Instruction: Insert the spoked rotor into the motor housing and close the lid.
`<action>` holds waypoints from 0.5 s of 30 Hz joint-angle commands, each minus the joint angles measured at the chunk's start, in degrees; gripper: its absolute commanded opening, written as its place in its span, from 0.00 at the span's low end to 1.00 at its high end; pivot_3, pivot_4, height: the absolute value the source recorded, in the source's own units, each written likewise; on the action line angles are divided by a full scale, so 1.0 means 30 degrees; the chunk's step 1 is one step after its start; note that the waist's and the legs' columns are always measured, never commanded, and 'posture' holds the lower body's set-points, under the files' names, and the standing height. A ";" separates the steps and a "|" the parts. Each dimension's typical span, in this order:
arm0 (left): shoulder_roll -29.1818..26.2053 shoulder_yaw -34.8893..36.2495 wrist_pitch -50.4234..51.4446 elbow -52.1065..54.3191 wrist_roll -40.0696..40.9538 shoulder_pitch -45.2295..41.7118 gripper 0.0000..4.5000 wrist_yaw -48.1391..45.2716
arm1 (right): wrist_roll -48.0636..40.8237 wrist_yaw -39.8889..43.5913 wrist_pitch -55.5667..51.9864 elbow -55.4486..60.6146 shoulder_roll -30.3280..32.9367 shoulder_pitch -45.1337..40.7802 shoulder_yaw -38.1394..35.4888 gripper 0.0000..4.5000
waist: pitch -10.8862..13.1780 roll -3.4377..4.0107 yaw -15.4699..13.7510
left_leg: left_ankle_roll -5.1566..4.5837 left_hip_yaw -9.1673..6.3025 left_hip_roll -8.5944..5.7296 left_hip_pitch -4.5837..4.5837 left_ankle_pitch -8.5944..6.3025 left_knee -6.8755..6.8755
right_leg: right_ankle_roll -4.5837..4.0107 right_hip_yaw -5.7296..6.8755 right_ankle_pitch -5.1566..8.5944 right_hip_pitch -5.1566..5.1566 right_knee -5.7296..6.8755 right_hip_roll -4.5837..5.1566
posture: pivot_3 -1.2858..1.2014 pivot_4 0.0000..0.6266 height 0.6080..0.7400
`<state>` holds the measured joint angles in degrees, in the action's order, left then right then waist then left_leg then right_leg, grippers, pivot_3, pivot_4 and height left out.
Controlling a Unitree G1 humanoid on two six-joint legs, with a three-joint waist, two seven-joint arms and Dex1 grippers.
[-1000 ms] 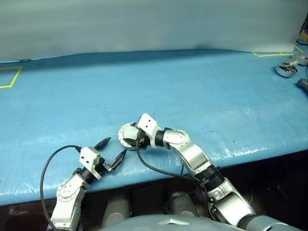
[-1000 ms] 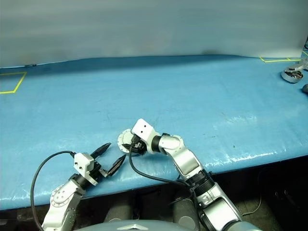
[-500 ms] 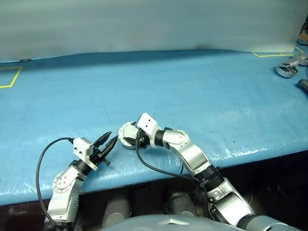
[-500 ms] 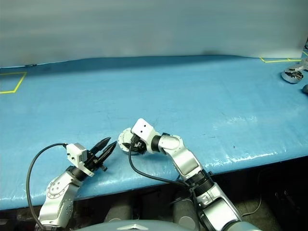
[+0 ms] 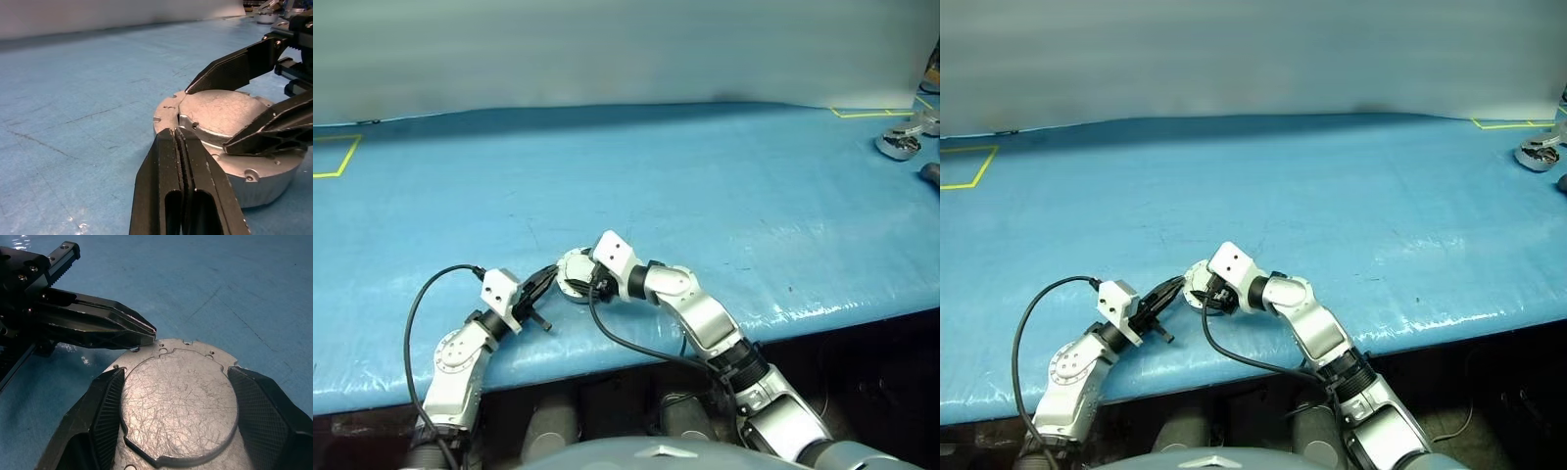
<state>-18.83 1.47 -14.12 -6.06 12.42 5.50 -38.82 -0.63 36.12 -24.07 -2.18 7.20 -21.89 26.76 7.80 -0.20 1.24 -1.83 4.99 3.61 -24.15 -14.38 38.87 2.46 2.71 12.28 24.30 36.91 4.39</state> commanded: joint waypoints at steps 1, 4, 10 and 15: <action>-0.0103 -0.0359 0.0498 -0.0196 -0.0130 0.0396 0.01 -0.0125 | 0.0134 0.0013 -0.0807 -0.0448 0.0165 0.0546 0.0192 0.67 | -0.0010 0.0003 -0.0004 | 0.0000 -0.0001 0.0011 0.0001 0.0000 -0.0002 | 0.0000 -0.0001 0.0000 0.0000 -0.0001 0.0006 | 0.52 0.24 1.00; 0.0025 -0.0471 0.0632 0.0031 0.0363 0.0538 0.01 -0.0557 | 0.0081 0.0026 -0.0878 -0.0374 0.0146 0.0586 0.0151 0.67 | -0.0035 0.0026 -0.0010 | 0.0000 0.0001 0.0051 0.0001 -0.0001 -0.0012 | -0.0004 -0.0002 0.0000 0.0001 -0.0002 0.0015 | 0.52 0.24 1.00; 0.0112 -0.0726 0.1006 0.0472 0.1017 0.0692 0.00 -0.1161 | -0.0323 0.0334 -0.0793 -0.0339 0.0026 0.0627 -0.0033 0.89 | -0.0046 0.0039 -0.0024 | -0.0001 0.0000 0.0066 0.0001 -0.0002 -0.0017 | -0.0007 -0.0002 0.0002 0.0003 -0.0006 0.0020 | 0.52 0.24 1.00; 0.0170 -0.0836 0.0993 0.0436 0.1000 0.0826 0.00 -0.1239 | -0.0336 -0.0041 -0.0168 0.0376 0.0060 0.0902 -0.0288 0.99 | -0.0048 0.0040 -0.0066 | -0.0002 -0.0001 0.0063 -0.0003 -0.0003 -0.0018 | -0.0004 -0.0002 0.0003 0.0003 -0.0011 0.0035 | 0.52 0.24 1.00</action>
<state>-18.40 1.14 -11.85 -5.23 16.25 6.99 -41.28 -1.58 36.15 -24.03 -1.32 6.98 -20.65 26.04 7.66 -0.08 1.05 -1.84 4.98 3.80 -24.16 -14.39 38.81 2.45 2.71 12.29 24.31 36.87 4.50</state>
